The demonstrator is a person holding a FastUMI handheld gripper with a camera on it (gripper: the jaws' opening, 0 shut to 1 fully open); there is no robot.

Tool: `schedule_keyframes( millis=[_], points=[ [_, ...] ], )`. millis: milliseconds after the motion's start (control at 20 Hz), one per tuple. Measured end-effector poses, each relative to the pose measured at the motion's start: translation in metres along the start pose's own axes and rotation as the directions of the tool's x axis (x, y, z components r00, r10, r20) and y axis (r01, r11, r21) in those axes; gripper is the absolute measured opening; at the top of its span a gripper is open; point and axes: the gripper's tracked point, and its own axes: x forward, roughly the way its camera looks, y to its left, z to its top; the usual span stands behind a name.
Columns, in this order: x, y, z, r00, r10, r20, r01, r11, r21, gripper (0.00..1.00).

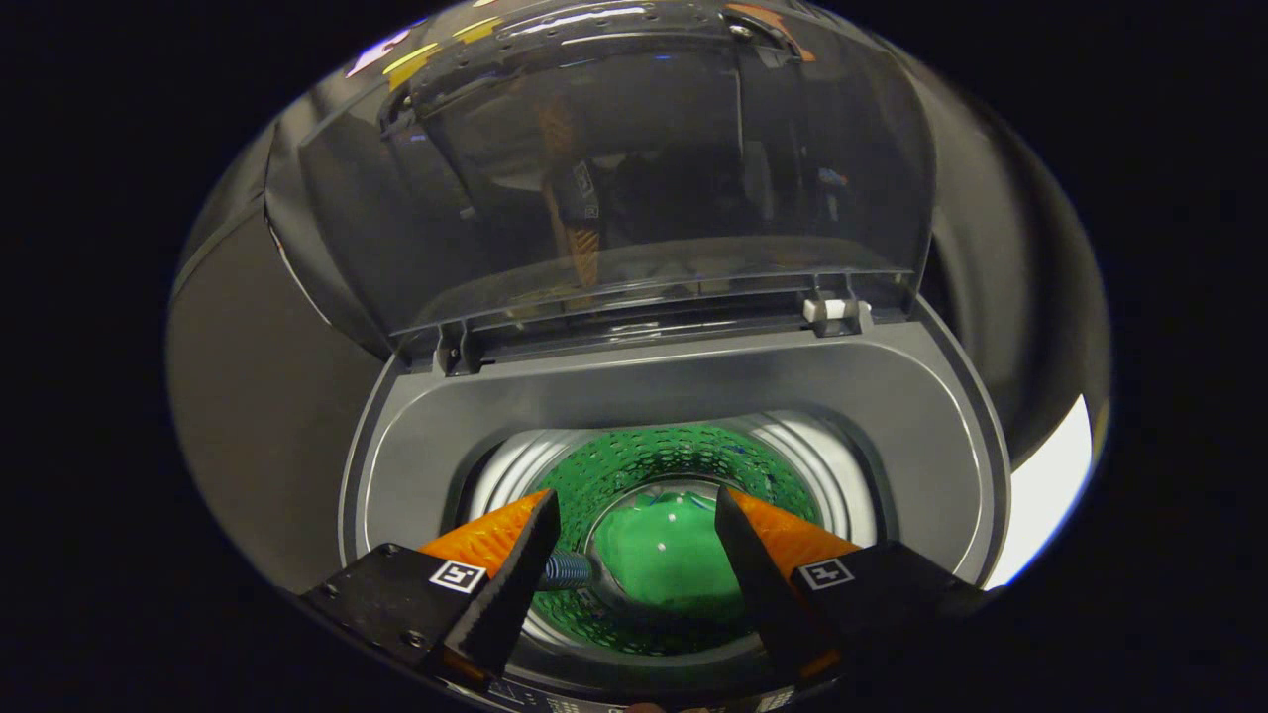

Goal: Put the clothes into the washing machine and then close the washing machine lid.

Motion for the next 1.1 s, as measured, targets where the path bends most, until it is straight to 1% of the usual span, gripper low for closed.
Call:
schedule_keyframes(
  millis=[250,400,550,700,850,950,1100],
  points=[
    [-0.015,0.0,0.011,1.0,0.007,0.021,-0.008,1.0,0.022,0.98],
    [-0.043,0.008,0.034,0.998,0.024,0.057,-0.026,0.999,0.02,0.98],
    [-0.087,0.021,0.075,0.989,0.048,0.137,-0.044,0.999,-0.032,0.98],
    [-0.133,0.032,0.121,0.975,0.057,0.213,-0.044,0.997,-0.069,0.98],
    [-0.17,0.042,0.17,0.957,0.082,0.278,-0.075,0.997,-0.035,0.98],
    [-0.182,0.046,0.196,0.948,0.097,0.304,-0.1,0.995,-0.007,0.98],
    [-0.194,0.049,0.231,0.936,0.103,0.337,-0.116,0.993,0.02,0.98]
  ],
)
